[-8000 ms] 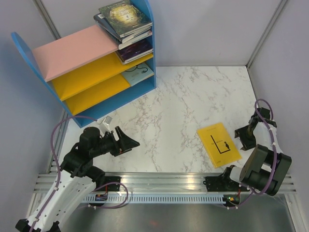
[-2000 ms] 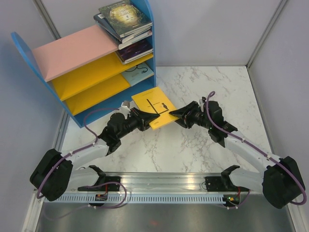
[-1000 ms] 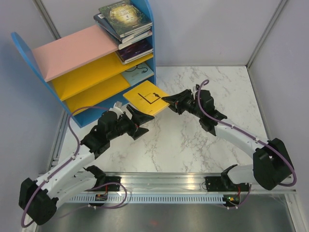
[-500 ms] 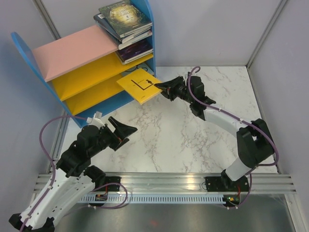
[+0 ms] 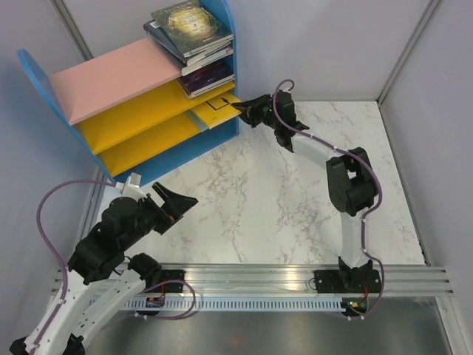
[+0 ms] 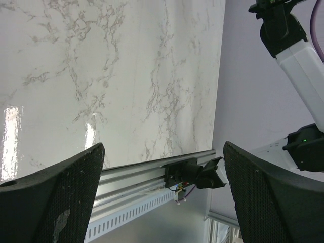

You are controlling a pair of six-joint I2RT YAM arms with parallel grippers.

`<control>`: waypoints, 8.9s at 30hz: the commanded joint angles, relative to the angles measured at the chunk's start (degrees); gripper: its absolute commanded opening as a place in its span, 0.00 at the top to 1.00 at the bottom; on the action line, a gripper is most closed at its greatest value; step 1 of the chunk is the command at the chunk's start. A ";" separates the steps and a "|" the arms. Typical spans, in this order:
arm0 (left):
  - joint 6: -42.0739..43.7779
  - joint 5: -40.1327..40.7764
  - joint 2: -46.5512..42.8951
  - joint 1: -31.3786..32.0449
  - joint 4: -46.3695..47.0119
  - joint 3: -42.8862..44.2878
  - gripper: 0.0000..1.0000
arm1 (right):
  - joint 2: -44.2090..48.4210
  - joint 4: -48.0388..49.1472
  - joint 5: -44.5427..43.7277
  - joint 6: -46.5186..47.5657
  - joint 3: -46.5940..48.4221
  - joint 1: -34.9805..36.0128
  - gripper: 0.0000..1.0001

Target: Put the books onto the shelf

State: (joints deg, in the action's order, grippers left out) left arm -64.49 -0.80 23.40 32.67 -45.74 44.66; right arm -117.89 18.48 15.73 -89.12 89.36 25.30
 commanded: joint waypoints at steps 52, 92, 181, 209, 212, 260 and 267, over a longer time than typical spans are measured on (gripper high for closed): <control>4.63 15.48 -5.21 0.38 -10.51 4.29 0.00 | -1.12 1.65 0.27 2.64 -2.42 -0.51 0.36; 47.94 29.64 26.61 0.29 36.35 -14.30 0.00 | 87.20 -55.29 -13.87 45.88 -34.79 -3.15 0.02; 63.35 2.20 58.52 -30.29 111.13 -32.27 0.00 | 29.32 61.76 -26.03 90.09 -80.13 -17.91 0.02; 63.43 2.20 58.60 -30.29 111.21 -32.27 0.00 | 29.99 51.74 -27.77 89.12 -76.44 -18.27 0.02; 63.35 2.20 58.52 -30.29 111.21 -32.27 0.00 | 29.99 51.74 -27.77 89.12 -76.44 -18.36 0.02; 63.35 2.20 58.52 -30.29 111.21 -32.27 0.00 | 29.47 49.64 -24.25 87.28 -75.12 -20.55 0.02; 63.43 2.20 58.52 -30.29 111.21 -32.19 0.00 | 29.38 49.63 -22.58 86.83 -74.95 -21.61 0.02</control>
State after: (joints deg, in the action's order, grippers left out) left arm -4.34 1.15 81.93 2.59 61.45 12.40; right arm -88.16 66.59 -8.97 -1.48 13.06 4.21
